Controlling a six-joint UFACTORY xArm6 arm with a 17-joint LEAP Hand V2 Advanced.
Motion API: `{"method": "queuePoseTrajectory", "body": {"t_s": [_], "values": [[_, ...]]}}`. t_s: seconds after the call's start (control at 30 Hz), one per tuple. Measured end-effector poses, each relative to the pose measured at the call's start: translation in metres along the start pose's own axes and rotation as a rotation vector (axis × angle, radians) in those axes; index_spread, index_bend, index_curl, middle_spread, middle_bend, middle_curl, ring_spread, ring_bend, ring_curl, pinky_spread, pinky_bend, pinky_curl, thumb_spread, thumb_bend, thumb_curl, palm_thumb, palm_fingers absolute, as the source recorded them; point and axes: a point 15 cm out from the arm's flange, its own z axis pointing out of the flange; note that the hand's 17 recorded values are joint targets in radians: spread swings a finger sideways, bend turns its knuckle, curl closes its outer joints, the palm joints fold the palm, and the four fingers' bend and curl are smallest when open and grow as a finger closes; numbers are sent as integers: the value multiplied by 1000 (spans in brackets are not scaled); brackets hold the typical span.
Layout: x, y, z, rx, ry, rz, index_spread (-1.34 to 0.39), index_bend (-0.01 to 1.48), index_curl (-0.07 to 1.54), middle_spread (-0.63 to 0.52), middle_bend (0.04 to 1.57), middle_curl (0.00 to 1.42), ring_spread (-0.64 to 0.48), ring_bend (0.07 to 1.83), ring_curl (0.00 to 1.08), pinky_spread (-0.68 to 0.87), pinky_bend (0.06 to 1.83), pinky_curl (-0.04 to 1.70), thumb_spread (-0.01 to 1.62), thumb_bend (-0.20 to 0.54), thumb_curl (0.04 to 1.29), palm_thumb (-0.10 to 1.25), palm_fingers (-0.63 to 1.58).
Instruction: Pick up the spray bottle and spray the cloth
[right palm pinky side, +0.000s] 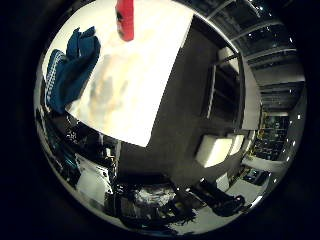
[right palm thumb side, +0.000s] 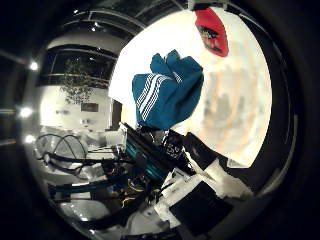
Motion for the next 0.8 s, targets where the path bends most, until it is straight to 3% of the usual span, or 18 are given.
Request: {"method": "queuePoseTrajectory", "body": {"t_s": [0.27, 0.5, 0.8], "values": [[15, -28, -21, 109, 39, 113, -273, 153, 275, 108, 193, 320, 211, 313, 257, 393, 346, 314, 1077, -27, 430, 673, 111], [22, -56, -32, 256, -49, 289, -206, 147, 263, 144, 188, 322, 218, 353, 266, 429, 387, 320, 1089, -30, 406, 590, 117], [37, -66, -25, 324, -180, 459, -136, 153, 258, 222, 186, 302, 237, 377, 270, 420, 458, 330, 1075, -32, 334, 499, 27]]}}
